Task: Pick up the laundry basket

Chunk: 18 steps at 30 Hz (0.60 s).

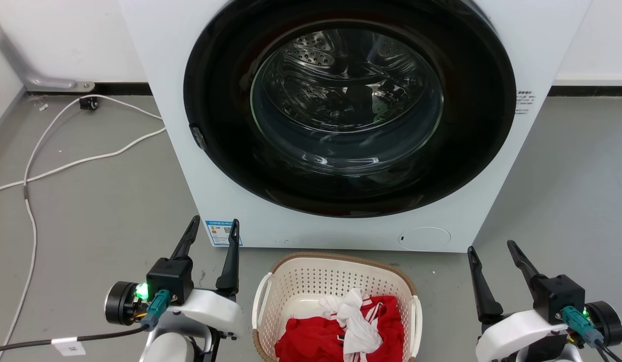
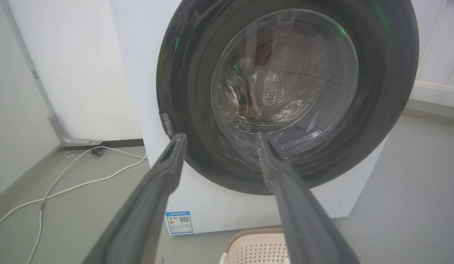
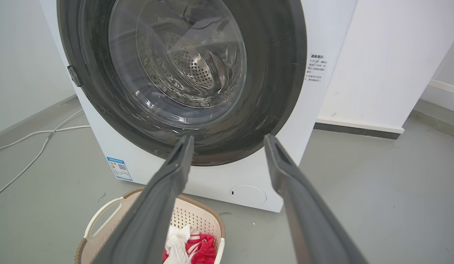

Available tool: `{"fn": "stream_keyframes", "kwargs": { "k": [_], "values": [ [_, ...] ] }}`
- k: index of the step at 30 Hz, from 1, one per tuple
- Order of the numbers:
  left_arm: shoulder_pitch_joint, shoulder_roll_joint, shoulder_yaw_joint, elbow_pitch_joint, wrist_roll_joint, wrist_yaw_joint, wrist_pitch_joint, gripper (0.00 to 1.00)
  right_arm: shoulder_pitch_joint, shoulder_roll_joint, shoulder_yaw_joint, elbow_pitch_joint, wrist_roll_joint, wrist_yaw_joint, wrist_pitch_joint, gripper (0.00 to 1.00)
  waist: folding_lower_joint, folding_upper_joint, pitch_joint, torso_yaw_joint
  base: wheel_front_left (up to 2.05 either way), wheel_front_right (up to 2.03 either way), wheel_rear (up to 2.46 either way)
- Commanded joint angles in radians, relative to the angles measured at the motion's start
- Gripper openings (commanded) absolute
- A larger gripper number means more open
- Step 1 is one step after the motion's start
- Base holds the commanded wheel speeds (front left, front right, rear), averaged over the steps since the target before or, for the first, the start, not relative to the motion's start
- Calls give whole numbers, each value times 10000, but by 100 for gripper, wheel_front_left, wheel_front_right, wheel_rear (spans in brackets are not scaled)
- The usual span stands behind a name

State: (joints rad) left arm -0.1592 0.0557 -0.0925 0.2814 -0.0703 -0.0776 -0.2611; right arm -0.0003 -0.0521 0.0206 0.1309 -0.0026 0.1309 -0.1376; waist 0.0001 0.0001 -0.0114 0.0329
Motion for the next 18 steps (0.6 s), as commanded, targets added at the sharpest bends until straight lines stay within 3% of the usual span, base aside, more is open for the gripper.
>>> {"fn": "stream_keyframes", "kwargs": {
  "k": [1,18],
  "values": [
    [-112,6,-7,35,38,5,-57,100,37,33,-4,19,-39,-3,-52,100,-1,-1,0,4,0,0,0],
    [-188,-10,-13,13,126,-81,-47,100,-88,31,-104,107,10,-3,-119,100,-1,-1,88,44,0,0,0]
  ]
}}
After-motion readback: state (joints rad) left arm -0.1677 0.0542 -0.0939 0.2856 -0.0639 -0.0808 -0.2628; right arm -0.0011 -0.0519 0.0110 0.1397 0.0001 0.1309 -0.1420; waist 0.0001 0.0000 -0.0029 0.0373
